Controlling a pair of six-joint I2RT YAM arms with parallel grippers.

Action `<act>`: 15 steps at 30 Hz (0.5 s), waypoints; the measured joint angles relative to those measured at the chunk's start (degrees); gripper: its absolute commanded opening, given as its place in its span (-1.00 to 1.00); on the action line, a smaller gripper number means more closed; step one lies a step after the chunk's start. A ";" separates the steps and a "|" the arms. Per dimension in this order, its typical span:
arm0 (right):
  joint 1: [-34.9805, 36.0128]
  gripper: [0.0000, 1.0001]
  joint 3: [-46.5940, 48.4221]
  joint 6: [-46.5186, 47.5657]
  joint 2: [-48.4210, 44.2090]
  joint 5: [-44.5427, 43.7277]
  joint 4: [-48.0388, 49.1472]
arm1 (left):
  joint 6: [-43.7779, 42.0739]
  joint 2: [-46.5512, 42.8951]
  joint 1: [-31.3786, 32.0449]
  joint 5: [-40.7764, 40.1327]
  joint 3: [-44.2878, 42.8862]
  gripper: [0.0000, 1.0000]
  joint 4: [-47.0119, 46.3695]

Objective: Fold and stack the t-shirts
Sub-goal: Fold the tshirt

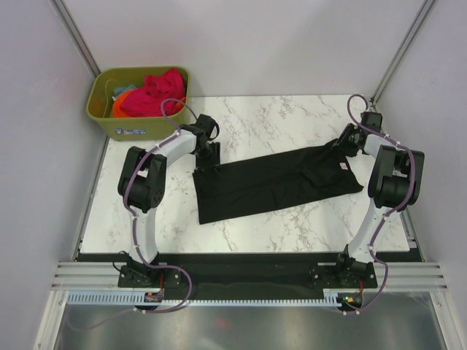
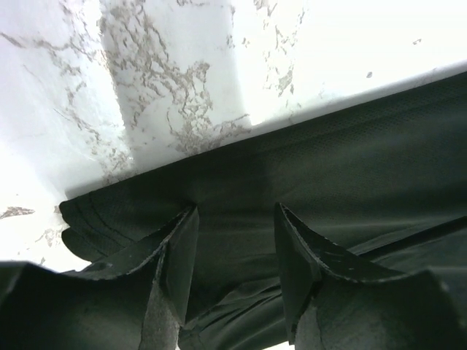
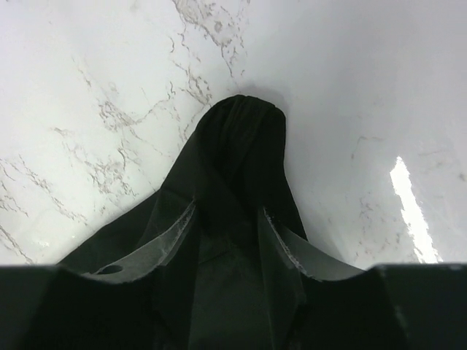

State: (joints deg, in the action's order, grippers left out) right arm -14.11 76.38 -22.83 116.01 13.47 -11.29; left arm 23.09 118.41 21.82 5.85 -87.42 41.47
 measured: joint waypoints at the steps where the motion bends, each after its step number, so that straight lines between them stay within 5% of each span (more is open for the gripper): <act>1: 0.00 -0.06 0.48 0.15 -0.04 -0.42 -0.85 | 0.00 0.04 0.00 0.00 -0.33 0.10 0.17; 6: 0.92 -0.04 4.20 1.09 -3.32 -5.33 -9.25 | 0.00 -2.89 -0.09 0.26 -1.81 0.15 1.11; 15: 16.04 -0.66 -1.77 4.76 -21.14 -16.35 -20.17 | -0.02 -25.75 -0.26 3.23 5.51 0.14 0.46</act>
State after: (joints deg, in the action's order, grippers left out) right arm 1.93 74.61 -18.06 94.87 -2.87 -31.46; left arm 23.07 92.66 21.56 9.08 -81.91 41.93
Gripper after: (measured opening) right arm 0.228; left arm 0.569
